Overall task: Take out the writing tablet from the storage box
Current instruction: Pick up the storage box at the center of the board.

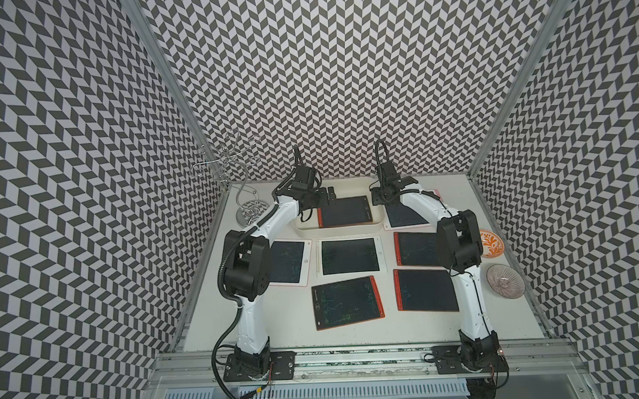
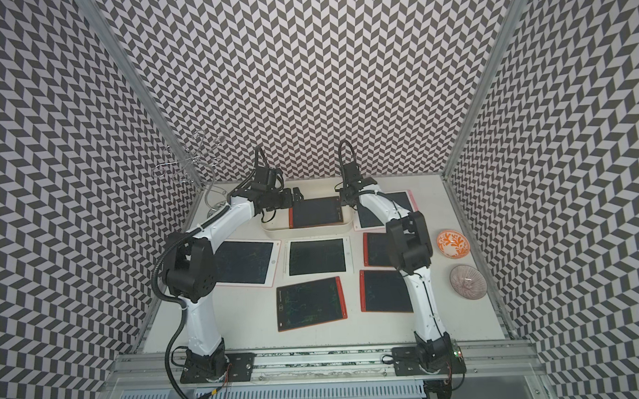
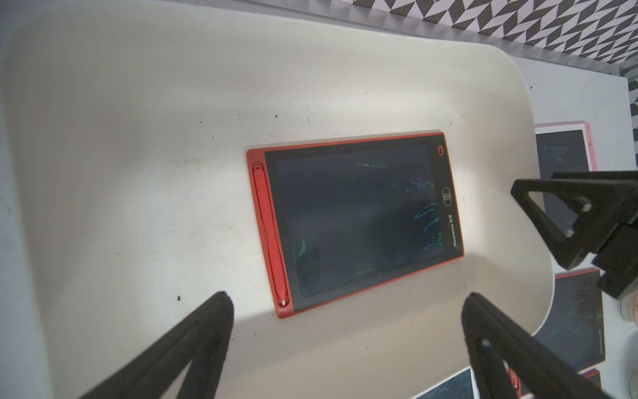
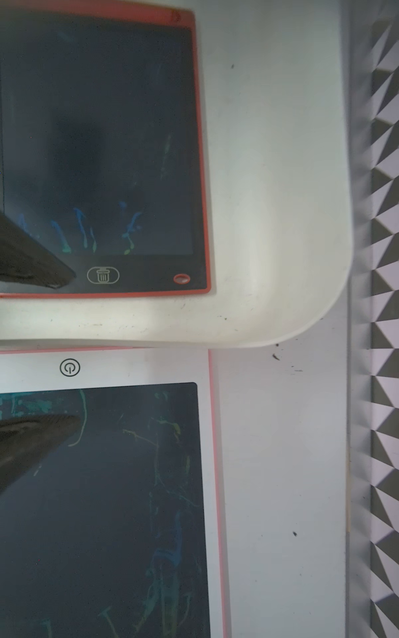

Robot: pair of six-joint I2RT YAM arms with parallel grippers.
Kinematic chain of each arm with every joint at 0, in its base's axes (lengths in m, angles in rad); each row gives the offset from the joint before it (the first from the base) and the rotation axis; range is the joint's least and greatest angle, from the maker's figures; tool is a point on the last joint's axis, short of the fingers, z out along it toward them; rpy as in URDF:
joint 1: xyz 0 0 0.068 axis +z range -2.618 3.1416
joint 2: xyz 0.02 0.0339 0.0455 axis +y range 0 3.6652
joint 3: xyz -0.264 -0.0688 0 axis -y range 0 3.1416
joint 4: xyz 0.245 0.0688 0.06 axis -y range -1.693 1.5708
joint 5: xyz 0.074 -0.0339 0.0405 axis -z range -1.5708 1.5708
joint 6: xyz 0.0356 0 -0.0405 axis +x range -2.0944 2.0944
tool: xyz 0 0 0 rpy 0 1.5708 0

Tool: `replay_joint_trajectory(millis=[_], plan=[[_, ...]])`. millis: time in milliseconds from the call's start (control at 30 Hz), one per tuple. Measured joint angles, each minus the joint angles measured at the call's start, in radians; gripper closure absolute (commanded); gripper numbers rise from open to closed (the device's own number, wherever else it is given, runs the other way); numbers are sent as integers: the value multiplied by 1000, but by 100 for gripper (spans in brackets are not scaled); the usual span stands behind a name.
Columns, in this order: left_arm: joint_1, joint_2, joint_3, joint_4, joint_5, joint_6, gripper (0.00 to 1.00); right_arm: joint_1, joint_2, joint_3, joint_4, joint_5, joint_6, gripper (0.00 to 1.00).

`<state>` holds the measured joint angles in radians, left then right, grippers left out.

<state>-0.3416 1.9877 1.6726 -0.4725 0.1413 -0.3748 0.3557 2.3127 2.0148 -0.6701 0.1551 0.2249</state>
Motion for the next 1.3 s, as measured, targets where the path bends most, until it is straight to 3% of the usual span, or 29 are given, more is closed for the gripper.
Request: replay_joint_trajectory(millis=[300,400,533,900,1300], plan=[[23,64,13,0,14,-9,1,-12,44,3,-18,-42,0,78],[39,101,13,-2,15,-9,1,-12,44,3,-14,-44,1,83],[55,140,13,-13,14,-9,1,-12,44,-6,3,-50,2,100],[69,168,13,-4,74,-43,1,-12,-22,-158,158,-51,12,100],[85,242,50,23,137,-65,1,-12,-36,-195,207,-56,22,100]])
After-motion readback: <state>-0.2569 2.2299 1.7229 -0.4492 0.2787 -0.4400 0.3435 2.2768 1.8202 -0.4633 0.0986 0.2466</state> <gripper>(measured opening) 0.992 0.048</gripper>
